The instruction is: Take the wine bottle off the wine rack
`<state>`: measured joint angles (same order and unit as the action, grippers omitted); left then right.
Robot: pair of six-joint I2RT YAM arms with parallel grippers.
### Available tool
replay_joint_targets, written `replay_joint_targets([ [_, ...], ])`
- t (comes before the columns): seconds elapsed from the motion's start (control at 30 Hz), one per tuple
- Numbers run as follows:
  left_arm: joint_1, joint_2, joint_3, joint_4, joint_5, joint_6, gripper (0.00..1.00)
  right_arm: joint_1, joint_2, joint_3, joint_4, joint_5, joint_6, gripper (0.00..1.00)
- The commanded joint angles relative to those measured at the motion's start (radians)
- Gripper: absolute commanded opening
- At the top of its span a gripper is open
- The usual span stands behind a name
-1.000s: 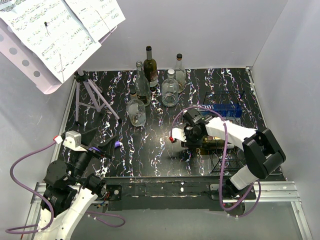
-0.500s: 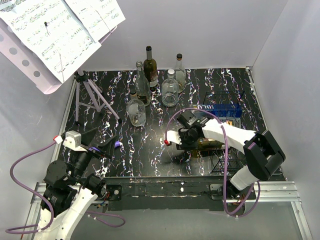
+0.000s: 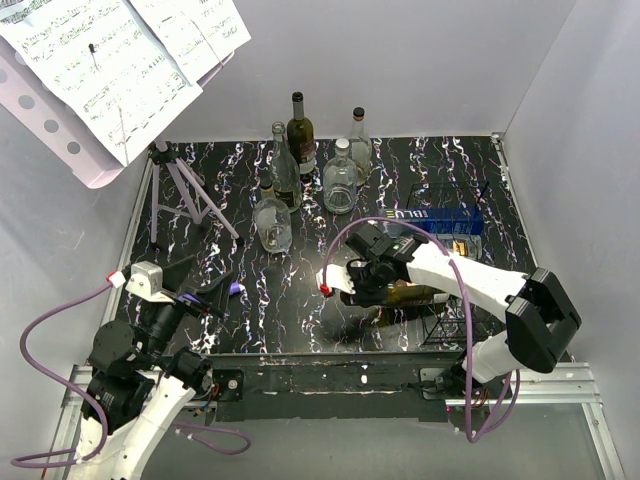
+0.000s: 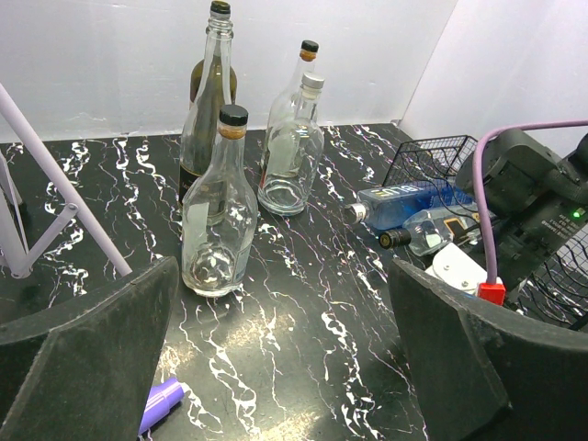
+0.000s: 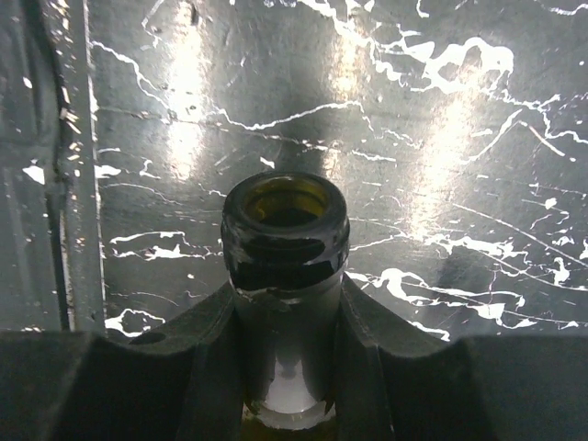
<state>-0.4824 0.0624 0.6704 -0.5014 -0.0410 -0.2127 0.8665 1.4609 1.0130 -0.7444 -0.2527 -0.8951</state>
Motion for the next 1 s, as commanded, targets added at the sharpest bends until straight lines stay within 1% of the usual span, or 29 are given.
replay_joint_targets([
  [0.0, -0.005, 0.01, 0.018, 0.0, 0.009, 0.004, 0.98, 0.034, -0.03, 0.084, -0.058, -0.043, 0.081, 0.01],
  [0.13, -0.005, 0.007, 0.017, 0.0, 0.007, 0.006, 0.98, 0.074, -0.019, 0.111, -0.088, -0.034, 0.107, 0.01],
  [0.37, -0.005, 0.005, 0.017, -0.002, 0.006, 0.006, 0.98, 0.127, -0.027, 0.145, -0.081, -0.066, 0.154, 0.01],
  [0.63, -0.005, 0.002, 0.018, -0.003, 0.0, 0.006, 0.98, 0.203, -0.036, 0.223, -0.076, -0.102, 0.196, 0.01],
  [0.83, -0.005, 0.001, 0.02, -0.003, -0.002, 0.006, 0.98, 0.224, -0.066, 0.277, -0.029, -0.155, 0.265, 0.01],
  [0.97, -0.005, -0.006, 0.02, -0.005, -0.007, 0.004, 0.98, 0.226, -0.091, 0.276, 0.048, -0.2, 0.32, 0.01],
])
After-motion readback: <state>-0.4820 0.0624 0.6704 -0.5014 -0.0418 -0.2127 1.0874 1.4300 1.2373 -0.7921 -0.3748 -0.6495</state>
